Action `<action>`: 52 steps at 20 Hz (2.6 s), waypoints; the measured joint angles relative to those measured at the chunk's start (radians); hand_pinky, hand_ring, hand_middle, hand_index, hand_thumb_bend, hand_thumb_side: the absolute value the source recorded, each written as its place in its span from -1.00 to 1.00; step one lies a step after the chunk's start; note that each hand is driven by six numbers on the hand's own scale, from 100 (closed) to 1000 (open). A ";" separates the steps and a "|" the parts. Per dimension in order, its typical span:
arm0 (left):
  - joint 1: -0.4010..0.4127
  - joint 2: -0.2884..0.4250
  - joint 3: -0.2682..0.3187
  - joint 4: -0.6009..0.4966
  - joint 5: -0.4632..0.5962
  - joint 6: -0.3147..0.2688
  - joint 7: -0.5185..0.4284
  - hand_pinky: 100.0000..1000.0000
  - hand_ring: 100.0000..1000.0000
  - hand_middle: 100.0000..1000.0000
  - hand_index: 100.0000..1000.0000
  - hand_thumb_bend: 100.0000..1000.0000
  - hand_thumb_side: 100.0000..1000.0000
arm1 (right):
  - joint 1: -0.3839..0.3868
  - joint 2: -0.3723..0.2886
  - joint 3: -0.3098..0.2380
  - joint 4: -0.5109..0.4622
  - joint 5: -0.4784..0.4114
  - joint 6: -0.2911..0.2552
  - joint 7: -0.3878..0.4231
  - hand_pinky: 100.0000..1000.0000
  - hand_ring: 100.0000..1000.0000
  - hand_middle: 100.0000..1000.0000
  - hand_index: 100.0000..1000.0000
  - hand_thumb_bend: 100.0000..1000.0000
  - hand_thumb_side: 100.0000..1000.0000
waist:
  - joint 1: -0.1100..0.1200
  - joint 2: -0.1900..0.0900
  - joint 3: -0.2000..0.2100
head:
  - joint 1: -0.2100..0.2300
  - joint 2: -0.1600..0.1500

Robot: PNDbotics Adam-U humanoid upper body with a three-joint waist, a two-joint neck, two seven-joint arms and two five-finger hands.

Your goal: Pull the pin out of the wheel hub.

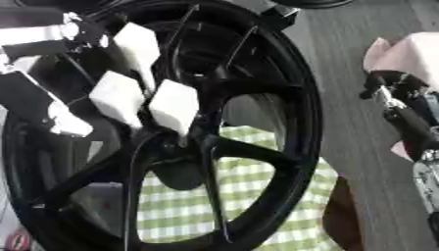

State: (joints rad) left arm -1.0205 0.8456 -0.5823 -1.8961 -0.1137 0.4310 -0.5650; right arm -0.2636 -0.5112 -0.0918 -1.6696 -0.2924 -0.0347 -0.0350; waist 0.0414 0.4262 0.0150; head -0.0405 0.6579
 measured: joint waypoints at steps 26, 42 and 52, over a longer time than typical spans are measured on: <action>0.001 -0.012 0.003 0.000 -0.006 -0.039 0.034 -0.16 -0.44 -0.53 -0.28 -0.76 -0.93 | 0.000 0.006 0.000 0.000 0.000 0.002 0.003 0.76 0.18 0.09 0.36 -0.62 -0.22 | -0.001 0.005 0.000 | 0.000 -0.009; 0.081 0.043 0.146 -0.088 0.099 -0.064 0.184 -0.29 -0.73 -0.83 -0.55 -0.70 -1.00 | 0.000 0.006 0.000 0.000 0.000 0.001 0.002 0.76 0.18 0.10 0.36 -0.63 -0.21 | -0.001 0.005 0.000 | -0.008 -0.009; 0.330 0.137 0.458 -0.076 0.279 -0.097 0.452 -0.35 -0.75 -0.85 -0.55 -0.58 -1.00 | 0.005 0.006 -0.011 -0.001 0.000 -0.005 -0.008 0.76 0.18 0.10 0.36 -0.64 -0.21 | -0.002 0.005 0.019 | -0.021 -0.009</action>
State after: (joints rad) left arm -0.6908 0.9829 -0.1244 -1.9716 0.1658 0.3344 -0.1130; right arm -0.2584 -0.5050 -0.1024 -1.6703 -0.2925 -0.0402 -0.0428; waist 0.0392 0.4315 0.0337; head -0.0620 0.6492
